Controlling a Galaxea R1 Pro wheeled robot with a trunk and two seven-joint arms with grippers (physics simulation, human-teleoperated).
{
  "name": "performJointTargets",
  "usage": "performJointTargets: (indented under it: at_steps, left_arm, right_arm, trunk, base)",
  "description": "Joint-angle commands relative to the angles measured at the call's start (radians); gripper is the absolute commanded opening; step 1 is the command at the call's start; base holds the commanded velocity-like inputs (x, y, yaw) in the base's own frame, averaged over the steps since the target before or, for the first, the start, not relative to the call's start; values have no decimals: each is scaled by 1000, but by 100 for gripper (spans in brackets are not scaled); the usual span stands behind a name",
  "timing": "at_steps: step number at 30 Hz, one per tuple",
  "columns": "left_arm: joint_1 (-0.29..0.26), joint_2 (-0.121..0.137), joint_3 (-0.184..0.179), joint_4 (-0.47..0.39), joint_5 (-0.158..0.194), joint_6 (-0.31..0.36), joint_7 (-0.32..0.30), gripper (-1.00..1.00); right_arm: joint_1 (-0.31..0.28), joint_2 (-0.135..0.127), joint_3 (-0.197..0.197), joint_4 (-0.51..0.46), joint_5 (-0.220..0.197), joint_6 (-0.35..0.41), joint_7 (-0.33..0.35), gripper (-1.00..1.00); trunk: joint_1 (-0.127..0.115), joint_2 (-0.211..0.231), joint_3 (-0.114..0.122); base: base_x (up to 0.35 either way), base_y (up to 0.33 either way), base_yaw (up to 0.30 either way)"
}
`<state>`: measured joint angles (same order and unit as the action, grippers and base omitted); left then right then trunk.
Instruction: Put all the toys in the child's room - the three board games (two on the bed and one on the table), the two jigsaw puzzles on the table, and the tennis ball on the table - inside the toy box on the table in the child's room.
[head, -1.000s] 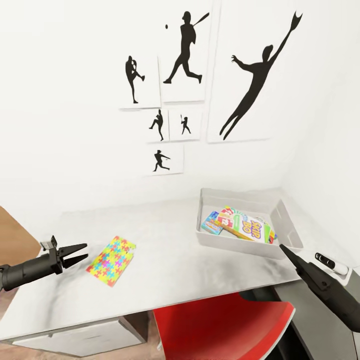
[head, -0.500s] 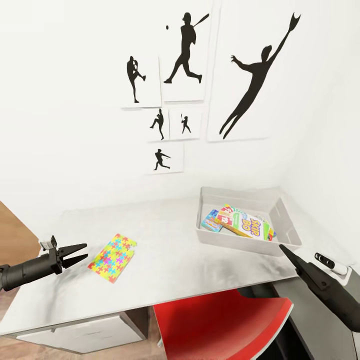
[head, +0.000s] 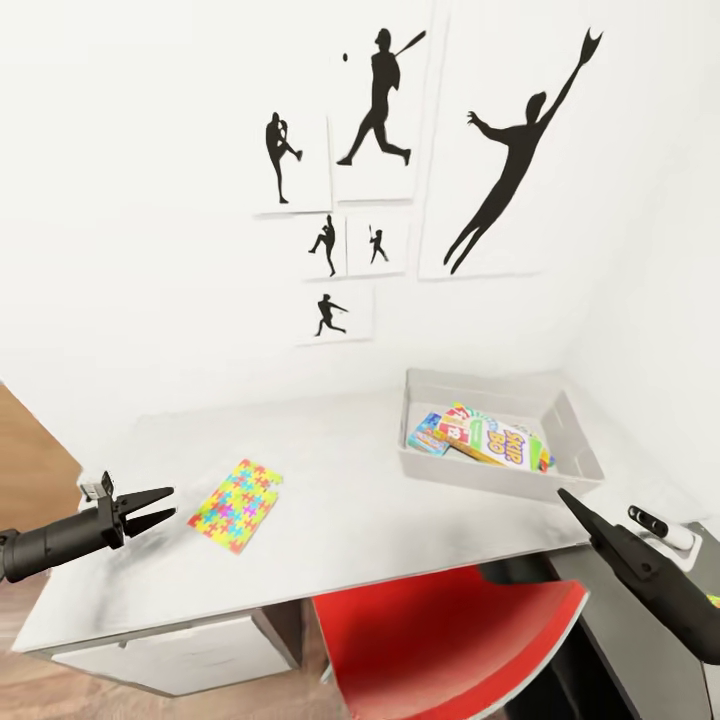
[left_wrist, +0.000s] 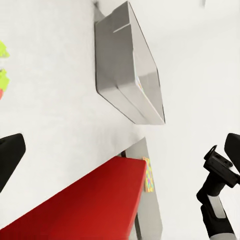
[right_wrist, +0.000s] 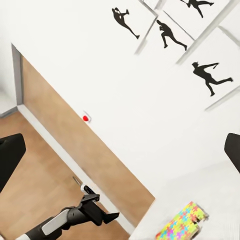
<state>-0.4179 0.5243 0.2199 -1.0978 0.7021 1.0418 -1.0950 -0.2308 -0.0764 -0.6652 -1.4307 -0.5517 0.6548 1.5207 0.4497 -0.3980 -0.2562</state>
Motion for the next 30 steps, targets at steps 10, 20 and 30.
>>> performJointTargets:
  at_steps: [10,20,30]
  left_arm:
    - [-1,0,0,2,-1,3,-3,100]
    - [-1,0,0,3,-1,2,-3,100]
    - [-1,0,1,4,0,1,-3,100]
  right_arm:
    - [-1,1,-1,-1,-1,8,3,100]
    - [-1,3,-1,-1,-2,7,10,100]
    - [-1,3,-1,-7,-2,5,16,100]
  trunk:
    - [0,-2,6]
    - [0,-2,19]
    - [0,-2,35]
  base:
    - [-59,75,127]
    - [-2,3,176]
    - [0,0,129]
